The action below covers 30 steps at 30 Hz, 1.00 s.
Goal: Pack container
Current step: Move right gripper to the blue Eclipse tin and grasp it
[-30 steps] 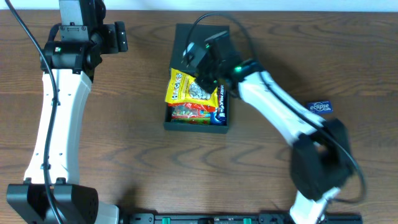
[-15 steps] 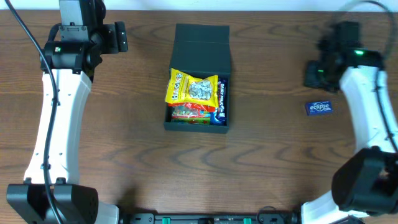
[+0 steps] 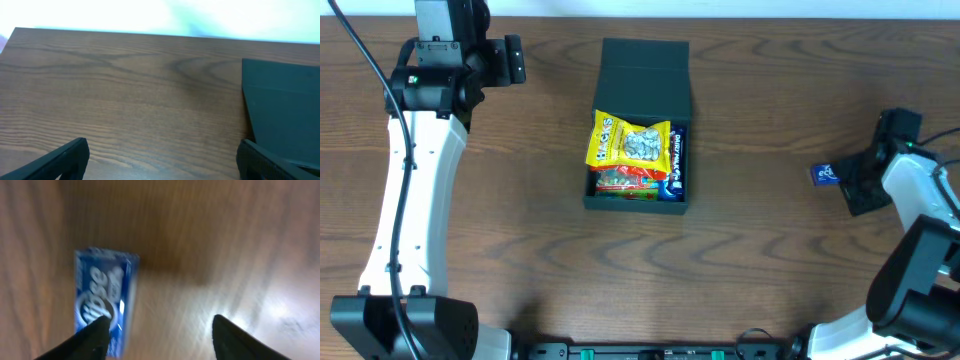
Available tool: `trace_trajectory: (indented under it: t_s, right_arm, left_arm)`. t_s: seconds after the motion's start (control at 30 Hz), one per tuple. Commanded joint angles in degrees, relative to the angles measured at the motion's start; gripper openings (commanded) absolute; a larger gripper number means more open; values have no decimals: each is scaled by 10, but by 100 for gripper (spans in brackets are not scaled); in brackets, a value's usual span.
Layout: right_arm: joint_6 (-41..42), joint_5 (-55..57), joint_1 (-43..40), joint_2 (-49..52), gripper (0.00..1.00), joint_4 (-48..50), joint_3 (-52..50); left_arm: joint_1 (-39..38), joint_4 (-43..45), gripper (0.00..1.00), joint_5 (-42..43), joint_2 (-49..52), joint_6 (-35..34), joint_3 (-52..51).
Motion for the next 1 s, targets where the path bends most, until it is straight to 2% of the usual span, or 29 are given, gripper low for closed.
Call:
trace_trajectory:
  t_s: [0.0, 0.07, 0.27, 0.4, 0.8, 0.97]
  right_arm:
    - [22, 13, 3, -2, 72, 37, -15]
    - [22, 14, 3, 0, 74, 54, -16]
    - [27, -1, 3, 2, 72, 102, -16]
    - [36, -25, 9, 11, 75, 128, -15]
    - [58, -57, 14, 61, 72, 123, 1]
    - [58, -55, 13, 88, 66, 61, 29]
  left_arm:
    - [2, -2, 95, 1, -10, 4, 7]
    - [2, -5, 95, 1, -10, 4, 7]
    - [2, -4, 95, 1, -10, 4, 7]
    - [2, -3, 95, 1, -10, 4, 7]
    - [2, -1, 95, 1, -10, 4, 7]
    - [2, -1, 95, 1, -10, 4, 7]
